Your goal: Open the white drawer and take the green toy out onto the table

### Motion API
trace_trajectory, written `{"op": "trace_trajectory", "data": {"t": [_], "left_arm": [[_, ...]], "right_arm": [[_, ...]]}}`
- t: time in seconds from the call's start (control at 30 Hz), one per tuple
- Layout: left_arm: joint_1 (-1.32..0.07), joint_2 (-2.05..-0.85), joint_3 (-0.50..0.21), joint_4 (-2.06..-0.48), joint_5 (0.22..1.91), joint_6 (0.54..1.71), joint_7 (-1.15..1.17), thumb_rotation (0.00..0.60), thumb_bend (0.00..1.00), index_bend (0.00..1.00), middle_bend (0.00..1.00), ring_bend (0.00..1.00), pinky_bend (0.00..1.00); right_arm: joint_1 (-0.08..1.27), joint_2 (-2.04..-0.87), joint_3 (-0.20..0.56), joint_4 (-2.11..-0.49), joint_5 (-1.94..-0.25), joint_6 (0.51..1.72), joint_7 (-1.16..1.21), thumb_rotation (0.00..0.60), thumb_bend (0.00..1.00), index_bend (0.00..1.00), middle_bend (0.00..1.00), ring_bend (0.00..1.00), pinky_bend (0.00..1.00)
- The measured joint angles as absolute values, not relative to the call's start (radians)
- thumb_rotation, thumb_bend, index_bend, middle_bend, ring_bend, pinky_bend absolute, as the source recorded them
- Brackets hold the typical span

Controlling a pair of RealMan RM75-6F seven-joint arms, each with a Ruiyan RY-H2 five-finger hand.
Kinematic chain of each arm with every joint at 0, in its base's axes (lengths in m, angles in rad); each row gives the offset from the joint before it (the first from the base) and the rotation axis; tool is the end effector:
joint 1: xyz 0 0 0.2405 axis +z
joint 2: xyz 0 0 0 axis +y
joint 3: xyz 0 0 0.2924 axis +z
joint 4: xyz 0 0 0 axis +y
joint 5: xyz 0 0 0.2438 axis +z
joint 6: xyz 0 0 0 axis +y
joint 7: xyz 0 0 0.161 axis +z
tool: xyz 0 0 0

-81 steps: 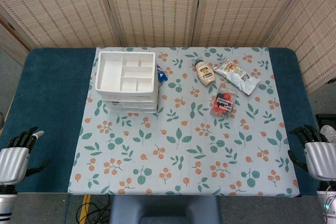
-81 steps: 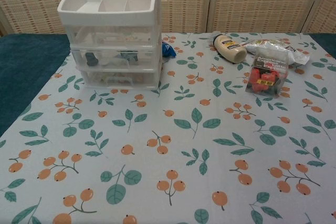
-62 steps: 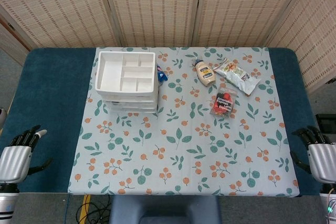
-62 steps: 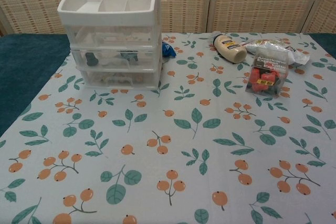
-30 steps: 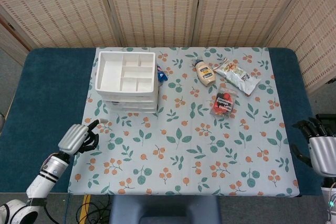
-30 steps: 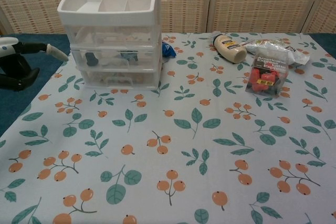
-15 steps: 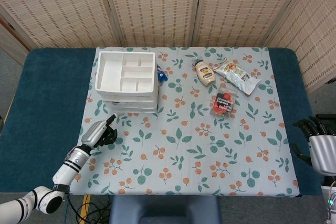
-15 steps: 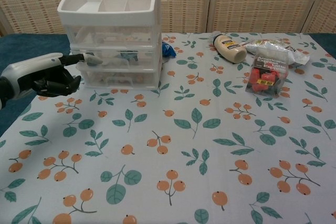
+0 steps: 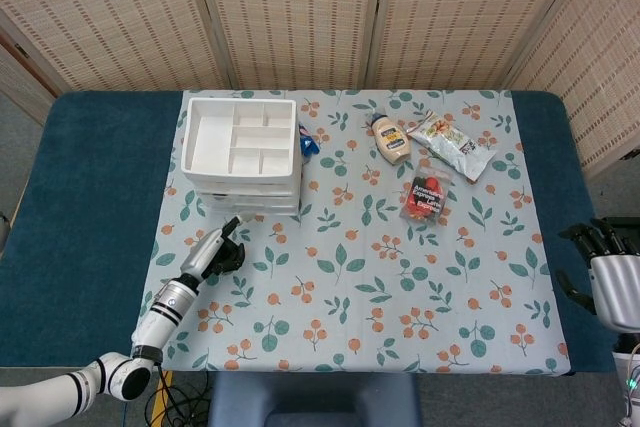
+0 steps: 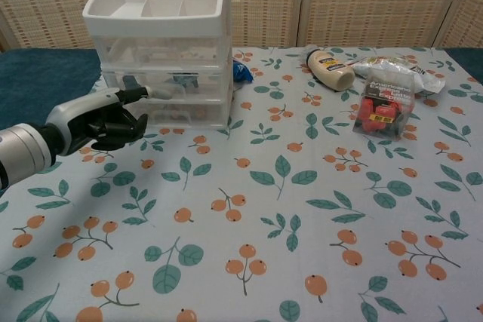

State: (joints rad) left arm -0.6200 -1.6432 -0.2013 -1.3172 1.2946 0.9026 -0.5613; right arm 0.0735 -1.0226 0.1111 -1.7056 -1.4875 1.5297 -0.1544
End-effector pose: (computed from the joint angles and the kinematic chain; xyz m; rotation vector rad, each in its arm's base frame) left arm -0.2103 0.3761 -0.0816 -1.4673 -1.7774 -1.3470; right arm -0.3377 -0.2124 0.1854 1.3607 -0.7189 0.8437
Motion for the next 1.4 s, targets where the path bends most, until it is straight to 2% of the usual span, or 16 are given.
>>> {"op": "trace_trajectory", "data": {"t": [0.4, 1.4], "left_arm": [[-0.627, -1.705, -0.259, -1.274, 1.19, 0.863, -0.602, 0.6, 0.68, 0.13, 0.96, 1.0, 1.0], [-0.647, -1.796, -0.315, -1.154, 1.186, 0.839, -0.709, 0.6, 0.68, 0.15, 0.96, 1.0, 1.0]], "right_arm": [[0.068, -1.024, 0.111, -1.699, -1.483, 1.538, -0.147, 0.6, 0.32, 0.28, 0.28, 0.2, 0.3], [0.061, -1.027, 0.115, -1.688, -1.468, 1.546, -0.136, 0.6, 0.33, 0.28, 0.28, 0.2, 0.3]]}}
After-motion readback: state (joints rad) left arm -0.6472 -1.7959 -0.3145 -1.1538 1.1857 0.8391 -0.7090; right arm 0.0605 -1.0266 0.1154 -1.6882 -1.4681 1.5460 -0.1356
